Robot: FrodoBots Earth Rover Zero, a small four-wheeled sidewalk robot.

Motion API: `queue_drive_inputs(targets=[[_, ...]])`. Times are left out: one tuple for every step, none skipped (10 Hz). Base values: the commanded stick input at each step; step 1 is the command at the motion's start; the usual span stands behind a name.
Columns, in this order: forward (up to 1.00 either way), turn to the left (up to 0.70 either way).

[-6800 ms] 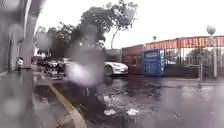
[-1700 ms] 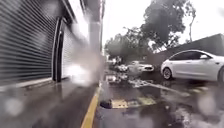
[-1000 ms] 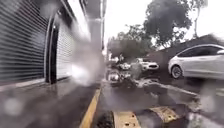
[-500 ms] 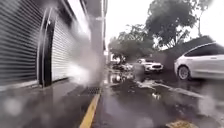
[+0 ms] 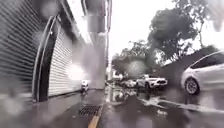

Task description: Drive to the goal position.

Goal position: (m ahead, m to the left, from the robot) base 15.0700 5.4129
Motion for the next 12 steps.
queue_drive_inputs(targets=[[1.00, 0.00], [1.00, 0.00], [1.00, 0.00], [1.00, 0.00], [1.00, 0.00], [1.00, 0.00], [1.00, 0.00], [1.00, 0.00], [1.00, 0.00], [1.00, 0.00], [1.00, 0.00], [1.00, 0.00]])
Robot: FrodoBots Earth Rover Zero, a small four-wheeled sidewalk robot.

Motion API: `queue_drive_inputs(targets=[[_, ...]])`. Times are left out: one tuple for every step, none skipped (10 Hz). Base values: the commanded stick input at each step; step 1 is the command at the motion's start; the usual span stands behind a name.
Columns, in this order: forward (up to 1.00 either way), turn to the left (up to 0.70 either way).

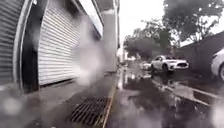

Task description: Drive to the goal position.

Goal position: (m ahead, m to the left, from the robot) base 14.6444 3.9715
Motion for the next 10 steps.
queue_drive_inputs(targets=[[1.00, 0.00], [1.00, 0.00], [1.00, -0.06], [1.00, -0.22], [1.00, -0.39], [1.00, -0.40], [1.00, -0.40], [1.00, -0.40], [1.00, -0.40], [1.00, -0.40]])
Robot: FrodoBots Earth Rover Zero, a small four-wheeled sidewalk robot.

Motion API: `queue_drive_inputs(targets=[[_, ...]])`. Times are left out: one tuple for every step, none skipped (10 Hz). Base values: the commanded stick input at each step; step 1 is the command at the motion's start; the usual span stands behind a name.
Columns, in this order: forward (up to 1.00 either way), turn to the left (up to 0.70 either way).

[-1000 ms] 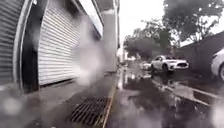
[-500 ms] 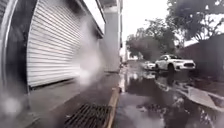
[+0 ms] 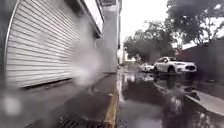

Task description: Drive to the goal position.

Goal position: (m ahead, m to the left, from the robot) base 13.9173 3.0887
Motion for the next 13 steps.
queue_drive_inputs(targets=[[1.00, -0.40], [1.00, -0.40], [1.00, -0.36], [1.00, -0.21], [1.00, -0.04], [1.00, 0.00], [1.00, 0.00], [1.00, 0.00], [1.00, 0.00], [1.00, 0.00], [1.00, 0.00], [1.00, 0.00], [1.00, -0.07]])
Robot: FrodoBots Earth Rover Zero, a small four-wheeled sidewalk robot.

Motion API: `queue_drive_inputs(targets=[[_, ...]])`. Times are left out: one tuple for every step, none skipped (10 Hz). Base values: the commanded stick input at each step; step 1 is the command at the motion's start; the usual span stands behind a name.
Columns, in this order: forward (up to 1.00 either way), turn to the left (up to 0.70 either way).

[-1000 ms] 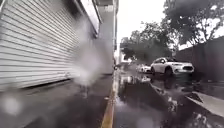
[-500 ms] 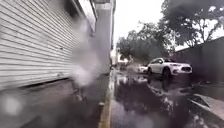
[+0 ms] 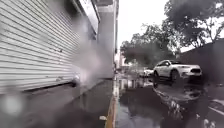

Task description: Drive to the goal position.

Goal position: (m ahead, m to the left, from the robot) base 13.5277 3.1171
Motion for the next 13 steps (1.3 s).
queue_drive_inputs(targets=[[1.00, -0.18], [1.00, -0.40], [1.00, -0.40], [1.00, -0.40], [1.00, -0.40], [1.00, -0.40], [1.00, -0.40], [1.00, -0.40], [1.00, -0.40], [1.00, -0.40], [1.00, -0.40], [1.00, -0.40], [1.00, -0.40]])
